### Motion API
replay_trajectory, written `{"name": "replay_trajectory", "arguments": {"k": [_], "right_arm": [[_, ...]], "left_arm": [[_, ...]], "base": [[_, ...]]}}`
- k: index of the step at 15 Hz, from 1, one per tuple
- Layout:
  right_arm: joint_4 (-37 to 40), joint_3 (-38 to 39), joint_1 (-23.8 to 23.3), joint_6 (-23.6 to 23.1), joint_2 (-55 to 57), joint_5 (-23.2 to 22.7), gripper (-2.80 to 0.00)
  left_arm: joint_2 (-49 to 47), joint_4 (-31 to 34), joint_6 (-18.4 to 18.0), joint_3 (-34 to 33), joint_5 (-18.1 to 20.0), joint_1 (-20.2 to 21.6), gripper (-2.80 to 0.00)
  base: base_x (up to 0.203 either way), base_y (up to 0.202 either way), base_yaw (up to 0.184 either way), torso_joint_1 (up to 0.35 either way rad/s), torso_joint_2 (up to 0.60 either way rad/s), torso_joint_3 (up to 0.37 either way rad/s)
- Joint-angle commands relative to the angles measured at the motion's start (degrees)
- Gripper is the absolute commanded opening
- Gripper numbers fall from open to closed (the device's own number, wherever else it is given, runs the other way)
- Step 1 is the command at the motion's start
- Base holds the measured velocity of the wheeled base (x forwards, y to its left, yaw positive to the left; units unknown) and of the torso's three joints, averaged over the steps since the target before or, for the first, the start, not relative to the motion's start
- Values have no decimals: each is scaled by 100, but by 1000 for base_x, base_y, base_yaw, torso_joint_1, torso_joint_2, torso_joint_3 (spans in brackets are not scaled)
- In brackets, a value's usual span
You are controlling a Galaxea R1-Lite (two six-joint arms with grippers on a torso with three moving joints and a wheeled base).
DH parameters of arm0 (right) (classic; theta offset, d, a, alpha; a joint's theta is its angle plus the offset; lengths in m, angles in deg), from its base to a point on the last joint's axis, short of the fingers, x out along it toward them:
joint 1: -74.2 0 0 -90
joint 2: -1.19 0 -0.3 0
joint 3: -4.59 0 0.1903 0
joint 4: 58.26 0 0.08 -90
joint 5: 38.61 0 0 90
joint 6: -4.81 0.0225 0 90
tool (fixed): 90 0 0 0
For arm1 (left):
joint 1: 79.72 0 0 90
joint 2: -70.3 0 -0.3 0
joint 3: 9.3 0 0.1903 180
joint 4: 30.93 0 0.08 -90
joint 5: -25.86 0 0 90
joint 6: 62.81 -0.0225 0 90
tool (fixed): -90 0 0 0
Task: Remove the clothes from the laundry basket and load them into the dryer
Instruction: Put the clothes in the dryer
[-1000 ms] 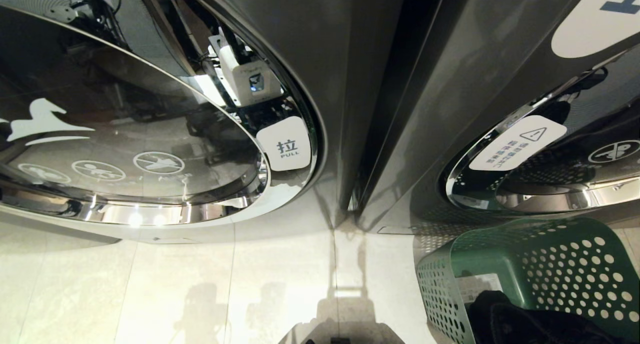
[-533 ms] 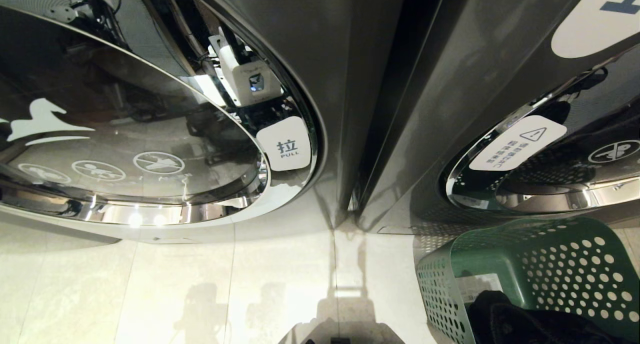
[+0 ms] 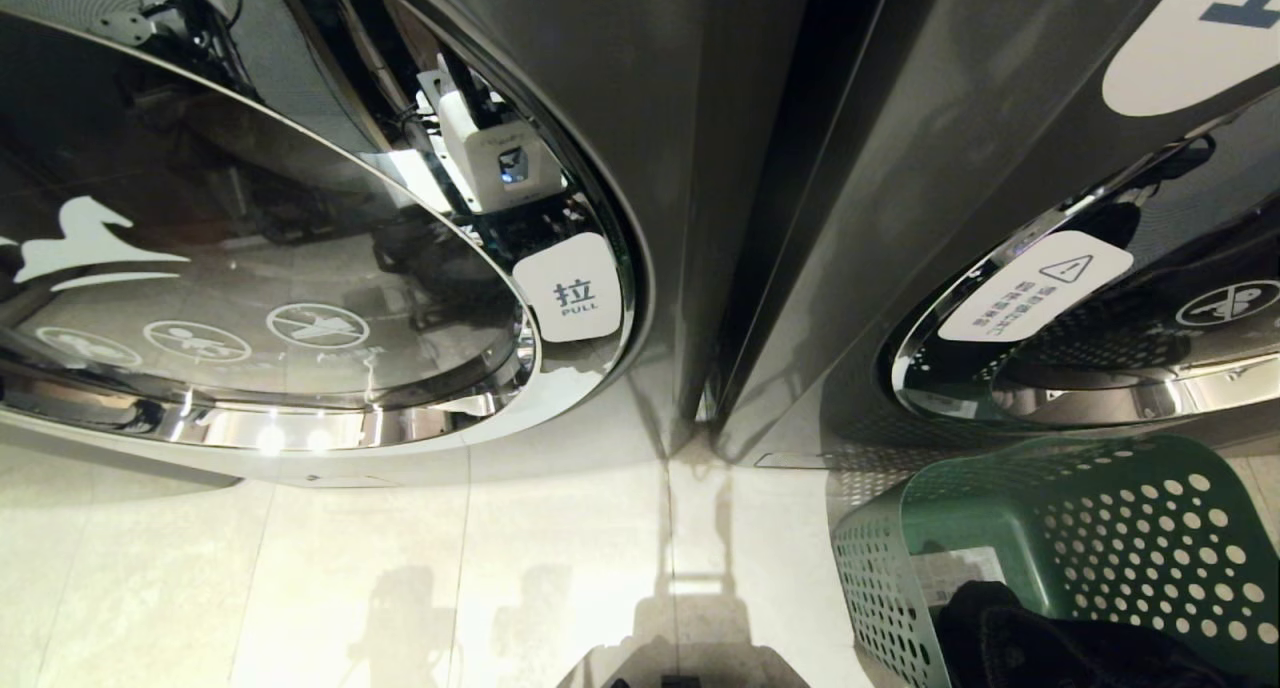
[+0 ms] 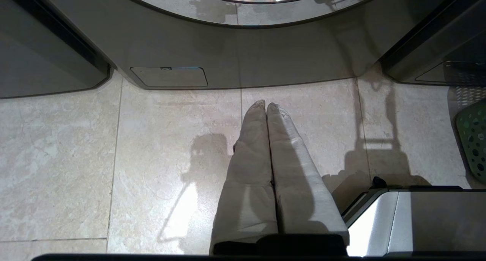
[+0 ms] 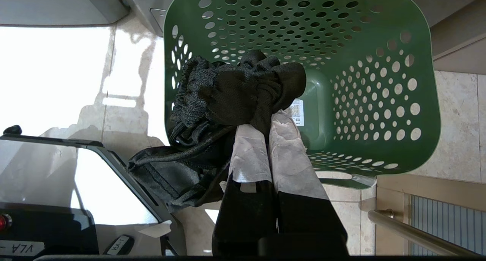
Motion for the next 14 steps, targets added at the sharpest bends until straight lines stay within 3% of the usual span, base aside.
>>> {"name": "replay_trajectory", "arguments": {"k": [1,9,14], "right_arm": [[6,0,0,-5,10,-4,-280],[6,0,0,-5,11,-4,-280],[8,0,0,-5,10,-4,-280]], "left_arm": [[2,-5,2,-1,-9,1,-280],[2,4,-24,-1,0,1,-280],[11,-5,-41,-1,-9,1,-280]], "base": [[0,0,0,0,0,0],[0,0,0,0,1,9],[0,0,0,2,2,157]]}}
